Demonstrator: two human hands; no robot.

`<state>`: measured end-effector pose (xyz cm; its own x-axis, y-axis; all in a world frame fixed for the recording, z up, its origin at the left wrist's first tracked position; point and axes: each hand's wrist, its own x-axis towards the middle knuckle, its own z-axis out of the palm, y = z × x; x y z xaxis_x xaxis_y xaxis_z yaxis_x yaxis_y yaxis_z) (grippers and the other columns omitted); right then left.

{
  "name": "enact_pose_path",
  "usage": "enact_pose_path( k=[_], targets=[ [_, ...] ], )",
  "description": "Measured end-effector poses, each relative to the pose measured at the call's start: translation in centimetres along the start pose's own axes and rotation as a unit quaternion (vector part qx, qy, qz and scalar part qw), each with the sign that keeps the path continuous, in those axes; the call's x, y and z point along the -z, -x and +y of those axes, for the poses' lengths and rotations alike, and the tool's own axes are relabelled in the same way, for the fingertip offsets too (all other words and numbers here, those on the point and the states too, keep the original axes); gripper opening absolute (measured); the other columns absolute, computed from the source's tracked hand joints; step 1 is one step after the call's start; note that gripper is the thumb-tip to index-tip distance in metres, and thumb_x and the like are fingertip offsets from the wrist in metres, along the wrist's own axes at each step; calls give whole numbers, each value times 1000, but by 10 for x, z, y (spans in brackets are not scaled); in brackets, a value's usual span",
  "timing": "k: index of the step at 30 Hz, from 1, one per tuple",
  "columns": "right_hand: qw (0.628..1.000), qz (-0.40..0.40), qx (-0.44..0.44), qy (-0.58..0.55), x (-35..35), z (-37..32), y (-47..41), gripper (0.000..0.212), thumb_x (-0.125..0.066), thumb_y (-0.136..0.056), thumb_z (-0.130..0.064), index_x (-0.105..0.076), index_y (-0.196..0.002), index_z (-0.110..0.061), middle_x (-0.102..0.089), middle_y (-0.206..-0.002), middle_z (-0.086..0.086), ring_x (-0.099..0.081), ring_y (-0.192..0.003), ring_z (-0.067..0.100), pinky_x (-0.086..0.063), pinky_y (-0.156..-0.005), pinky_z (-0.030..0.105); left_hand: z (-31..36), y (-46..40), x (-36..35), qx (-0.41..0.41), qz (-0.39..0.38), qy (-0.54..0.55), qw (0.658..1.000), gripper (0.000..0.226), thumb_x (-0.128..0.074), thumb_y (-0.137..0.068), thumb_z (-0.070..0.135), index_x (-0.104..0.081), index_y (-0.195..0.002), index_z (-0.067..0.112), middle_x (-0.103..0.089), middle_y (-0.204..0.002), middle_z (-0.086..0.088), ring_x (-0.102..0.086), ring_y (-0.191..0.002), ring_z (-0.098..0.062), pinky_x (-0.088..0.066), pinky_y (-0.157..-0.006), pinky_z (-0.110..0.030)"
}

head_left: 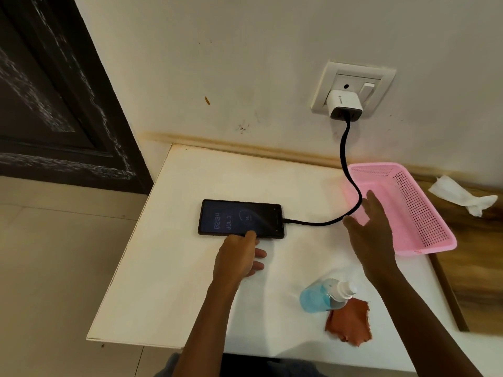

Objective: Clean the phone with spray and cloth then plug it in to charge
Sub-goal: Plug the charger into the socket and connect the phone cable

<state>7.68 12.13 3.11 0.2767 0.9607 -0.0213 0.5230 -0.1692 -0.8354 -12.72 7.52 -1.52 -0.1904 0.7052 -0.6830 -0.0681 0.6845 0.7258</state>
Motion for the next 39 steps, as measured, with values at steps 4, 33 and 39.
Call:
enact_pose_path(
  k=[4,33,39],
  targets=[
    [1000,-13,-1,-9,-3,-1,1,71,-55,-87,-1,-22,-146,-22,-30,-151,0,-30,-137,19,-25,-112,43,2,-3,-2,-8,-7,3,1000,26,-38,-100,30,-58,-102,14,-67,-77,4,-64,-59,-15,-47,-50,-19],
    [998,-22,-50,19,53,39,80,24,-57,-89,-5,-58,-106,-22,-58,-117,0,-53,-101,14,-44,-86,27,-20,34,-32,-208,50,-214,953,32,-41,-100,31,-56,-121,13,-64,-120,-7,-61,-108,-24,-48,-100,-37],
    [985,-73,-129,86,47,61,101,32,-61,-89,-16,-54,-120,-17,-50,-131,8,-51,-113,21,-45,-98,34,-38,56,-41,-237,91,-275,927,21,-44,-99,26,-55,-117,23,-60,-126,1,-57,-108,-15,-38,-86,-18]
  ],
)
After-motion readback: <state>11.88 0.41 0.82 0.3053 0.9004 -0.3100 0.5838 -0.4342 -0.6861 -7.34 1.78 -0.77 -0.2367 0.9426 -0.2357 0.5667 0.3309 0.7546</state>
